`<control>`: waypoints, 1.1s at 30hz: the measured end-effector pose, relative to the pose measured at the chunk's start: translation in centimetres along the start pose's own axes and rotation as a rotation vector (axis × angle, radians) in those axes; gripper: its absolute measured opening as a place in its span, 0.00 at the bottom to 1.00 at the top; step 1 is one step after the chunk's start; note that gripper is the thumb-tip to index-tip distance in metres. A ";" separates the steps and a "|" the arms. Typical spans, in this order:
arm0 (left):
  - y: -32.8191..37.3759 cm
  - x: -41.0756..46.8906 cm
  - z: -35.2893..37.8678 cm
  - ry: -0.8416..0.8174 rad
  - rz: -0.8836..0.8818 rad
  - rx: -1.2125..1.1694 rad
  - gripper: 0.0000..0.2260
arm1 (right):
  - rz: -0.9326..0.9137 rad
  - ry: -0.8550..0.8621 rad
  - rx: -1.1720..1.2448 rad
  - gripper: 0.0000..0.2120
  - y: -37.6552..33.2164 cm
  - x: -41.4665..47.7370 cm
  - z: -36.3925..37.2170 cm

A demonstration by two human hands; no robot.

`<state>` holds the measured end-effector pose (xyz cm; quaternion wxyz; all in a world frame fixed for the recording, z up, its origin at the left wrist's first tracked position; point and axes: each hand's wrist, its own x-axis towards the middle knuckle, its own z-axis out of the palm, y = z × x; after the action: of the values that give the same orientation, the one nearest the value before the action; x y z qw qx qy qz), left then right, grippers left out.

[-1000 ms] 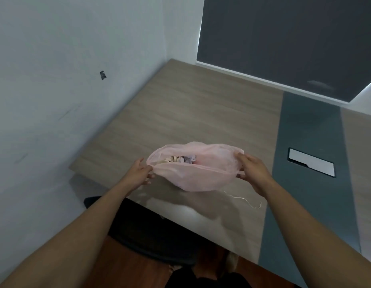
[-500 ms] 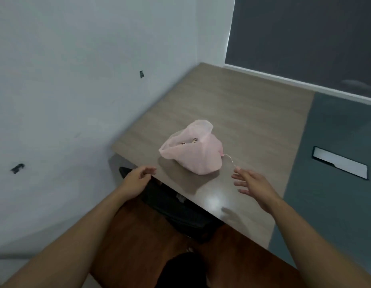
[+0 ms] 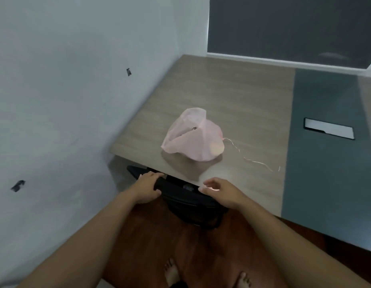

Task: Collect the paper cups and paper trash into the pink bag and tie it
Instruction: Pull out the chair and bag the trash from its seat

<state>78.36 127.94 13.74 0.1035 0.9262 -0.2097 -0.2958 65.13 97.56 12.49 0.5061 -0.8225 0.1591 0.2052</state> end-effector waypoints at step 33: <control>-7.6 -1.1 8.7 0.114 0.118 0.601 0.25 | 0.164 0.006 -0.897 0.26 1.6 -3.5 14.6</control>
<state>74.88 134.62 4.96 -0.1464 0.9166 -0.3351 -0.1616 58.76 110.17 7.08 0.0814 -0.9457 0.1206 0.2908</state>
